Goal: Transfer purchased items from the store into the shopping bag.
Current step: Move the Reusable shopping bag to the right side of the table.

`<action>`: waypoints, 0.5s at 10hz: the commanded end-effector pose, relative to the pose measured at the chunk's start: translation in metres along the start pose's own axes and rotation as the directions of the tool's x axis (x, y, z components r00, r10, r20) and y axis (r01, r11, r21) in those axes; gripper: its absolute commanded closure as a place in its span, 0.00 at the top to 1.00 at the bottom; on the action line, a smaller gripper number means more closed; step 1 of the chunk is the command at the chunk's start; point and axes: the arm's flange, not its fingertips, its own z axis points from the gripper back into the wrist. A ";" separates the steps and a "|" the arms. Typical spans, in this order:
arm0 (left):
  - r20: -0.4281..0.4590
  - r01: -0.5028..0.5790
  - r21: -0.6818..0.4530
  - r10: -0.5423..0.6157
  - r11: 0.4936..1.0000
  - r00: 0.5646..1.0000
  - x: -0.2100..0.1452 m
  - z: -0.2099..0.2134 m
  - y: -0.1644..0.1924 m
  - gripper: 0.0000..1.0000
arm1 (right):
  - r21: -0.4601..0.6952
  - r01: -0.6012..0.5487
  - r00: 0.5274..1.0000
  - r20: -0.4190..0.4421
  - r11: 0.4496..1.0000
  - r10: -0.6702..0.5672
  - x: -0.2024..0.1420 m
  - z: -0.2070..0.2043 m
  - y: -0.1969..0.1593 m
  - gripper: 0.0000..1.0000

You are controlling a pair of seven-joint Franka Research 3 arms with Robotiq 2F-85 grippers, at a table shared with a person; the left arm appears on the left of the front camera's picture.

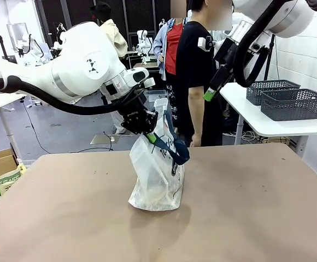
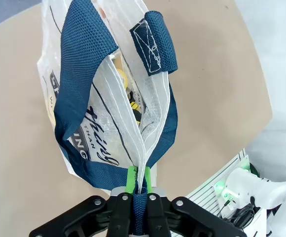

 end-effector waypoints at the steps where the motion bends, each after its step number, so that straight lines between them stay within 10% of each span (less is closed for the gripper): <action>1: -0.001 0.003 0.000 -0.003 1.000 1.000 0.000 0.000 0.000 0.00 | 0.095 -0.120 0.987 0.122 0.988 0.108 -0.032 0.004 -0.009 1.00; 5: -0.001 0.003 0.000 -0.003 1.000 1.000 0.000 0.000 0.000 0.00 | 0.036 -0.144 0.978 0.157 0.989 0.137 -0.066 0.018 -0.014 1.00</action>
